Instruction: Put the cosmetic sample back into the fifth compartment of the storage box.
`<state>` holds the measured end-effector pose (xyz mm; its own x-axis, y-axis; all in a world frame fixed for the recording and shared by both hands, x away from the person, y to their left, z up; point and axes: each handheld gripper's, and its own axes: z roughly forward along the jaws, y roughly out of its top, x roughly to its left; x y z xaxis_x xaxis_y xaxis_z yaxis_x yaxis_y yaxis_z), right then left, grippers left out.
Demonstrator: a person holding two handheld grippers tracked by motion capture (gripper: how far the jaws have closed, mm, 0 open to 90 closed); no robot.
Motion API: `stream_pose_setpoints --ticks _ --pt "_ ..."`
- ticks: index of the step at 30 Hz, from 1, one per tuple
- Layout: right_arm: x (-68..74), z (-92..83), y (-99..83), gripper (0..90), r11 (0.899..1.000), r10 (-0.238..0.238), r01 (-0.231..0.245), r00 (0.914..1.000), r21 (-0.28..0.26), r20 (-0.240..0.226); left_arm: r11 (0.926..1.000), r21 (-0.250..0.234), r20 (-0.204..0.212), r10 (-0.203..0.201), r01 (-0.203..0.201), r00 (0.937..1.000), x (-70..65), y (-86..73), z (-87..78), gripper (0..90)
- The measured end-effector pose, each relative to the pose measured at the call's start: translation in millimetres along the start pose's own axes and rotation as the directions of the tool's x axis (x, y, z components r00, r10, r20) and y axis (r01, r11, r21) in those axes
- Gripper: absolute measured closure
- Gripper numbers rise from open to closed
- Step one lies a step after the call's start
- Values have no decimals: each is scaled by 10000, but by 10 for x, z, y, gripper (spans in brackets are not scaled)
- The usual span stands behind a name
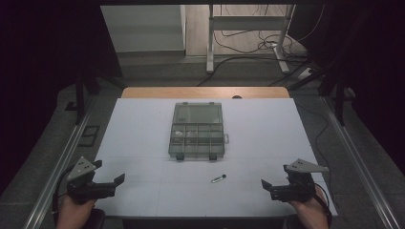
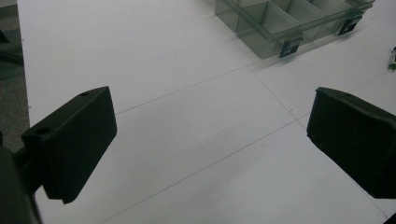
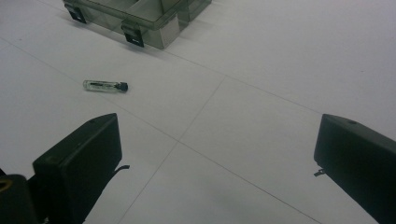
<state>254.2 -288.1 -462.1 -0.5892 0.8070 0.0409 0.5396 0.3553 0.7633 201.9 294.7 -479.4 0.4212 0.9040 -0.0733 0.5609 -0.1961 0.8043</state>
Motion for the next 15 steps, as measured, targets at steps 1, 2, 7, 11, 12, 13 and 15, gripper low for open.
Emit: stream_pose_setpoints --ticks 1,2,7,11,12,13,15 --pt "0 -1 1 11 10000 -5 5 10000 -5 -36 10000 9 -9 16 -16 10000 -2 0 1 23" --pt "-2 1 2 10 10000 -8 8 10000 2 -63 10000 12 -12 17 -17 10000 -2 1 1 23" --pt "-4 24 27 3 9999 -131 130 9998 -88 -171 10000 -10 16 -39 39 10000 7 0 0 23" --pt "-3 52 64 0 9996 -263 259 9993 -137 -281 10000 -9 10 -60 60 10000 9 0 1 23" --pt "1 63 73 0 9996 -240 236 9992 -122 -317 10000 -8 3 -54 54 10000 10 0 1 23" --pt "-1 73 81 0 9996 -287 284 9989 -84 -373 10000 -12 -1 -64 64 10000 11 -1 0 23" --pt "3 91 95 0 9997 -255 256 9984 -3 -496 10000 -18 -4 -74 74 10000 12 -1 0 23"
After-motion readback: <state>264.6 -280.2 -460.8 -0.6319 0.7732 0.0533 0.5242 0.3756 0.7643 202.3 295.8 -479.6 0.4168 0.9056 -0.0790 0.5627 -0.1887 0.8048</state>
